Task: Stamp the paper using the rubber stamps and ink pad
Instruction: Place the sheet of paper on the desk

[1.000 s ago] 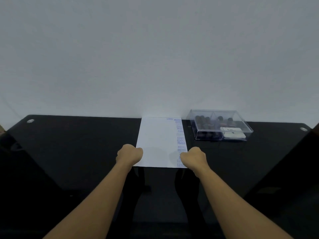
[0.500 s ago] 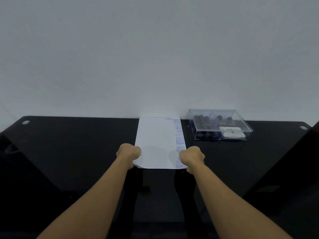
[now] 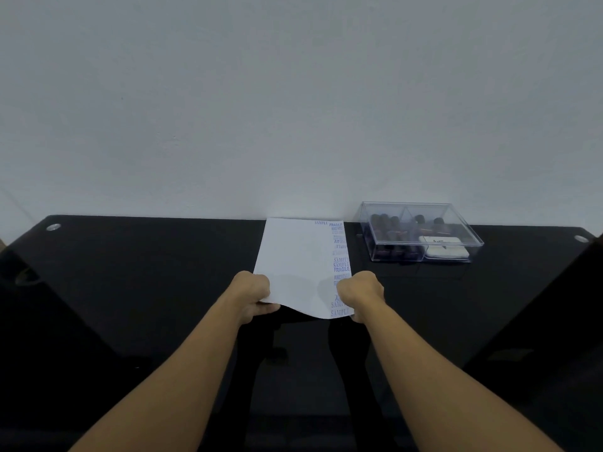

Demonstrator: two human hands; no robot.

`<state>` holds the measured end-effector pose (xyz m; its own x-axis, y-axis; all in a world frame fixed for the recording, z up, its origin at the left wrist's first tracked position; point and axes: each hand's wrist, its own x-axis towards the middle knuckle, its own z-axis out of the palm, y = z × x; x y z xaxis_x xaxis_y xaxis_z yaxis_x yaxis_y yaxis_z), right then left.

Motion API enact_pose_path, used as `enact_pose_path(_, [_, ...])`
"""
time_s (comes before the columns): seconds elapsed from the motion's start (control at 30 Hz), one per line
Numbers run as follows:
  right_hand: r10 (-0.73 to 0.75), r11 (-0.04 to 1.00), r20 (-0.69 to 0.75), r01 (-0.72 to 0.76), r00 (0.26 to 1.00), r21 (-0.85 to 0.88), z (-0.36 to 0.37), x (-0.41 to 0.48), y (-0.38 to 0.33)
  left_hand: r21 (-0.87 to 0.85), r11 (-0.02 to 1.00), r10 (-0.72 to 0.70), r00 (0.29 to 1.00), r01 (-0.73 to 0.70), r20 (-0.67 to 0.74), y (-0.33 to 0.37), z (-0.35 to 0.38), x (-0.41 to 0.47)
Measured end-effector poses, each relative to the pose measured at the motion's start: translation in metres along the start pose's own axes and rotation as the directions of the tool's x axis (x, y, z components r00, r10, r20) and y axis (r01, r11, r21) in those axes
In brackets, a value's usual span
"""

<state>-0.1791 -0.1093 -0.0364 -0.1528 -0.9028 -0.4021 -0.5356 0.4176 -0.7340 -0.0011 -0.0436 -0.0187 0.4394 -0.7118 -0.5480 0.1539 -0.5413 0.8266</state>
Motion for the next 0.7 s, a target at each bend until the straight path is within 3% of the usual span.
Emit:
enact_pose_path(0.17, [-0.017, 1.0, 0.002, 0.017, 1.0, -0.018, -0.005, 0.001, 0.002, -0.194, 0.981, -0.027, 1.0, 0.025, -0.004, -0.003, -0.009, 0.002])
enact_pose_path(0.27, [0.011, 1.0, 0.055, -0.013, 0.998, 0.026, -0.007, 0.0, 0.001, -0.227, 0.973, -0.041, 0.999, 0.043, 0.013, -0.005, -0.01, 0.002])
enact_pose_path(0.37, [0.041, 0.993, 0.163, -0.058, 0.986, 0.102, -0.009, -0.001, 0.001, -0.159, 0.987, -0.028, 1.0, 0.03, 0.011, -0.01, -0.01, 0.004])
enact_pose_path(0.57, [-0.059, 0.998, 0.138, 0.054, 0.989, 0.042, -0.01, -0.007, 0.017, 0.105, 0.988, 0.112, 0.993, -0.109, -0.023, -0.018, -0.008, -0.006])
enact_pose_path(0.7, [-0.119, 0.992, 0.146, 0.122, 0.982, -0.015, -0.014, -0.023, 0.031, 0.17, 0.976, 0.144, 0.989, -0.138, -0.02, -0.03, -0.011, -0.026])
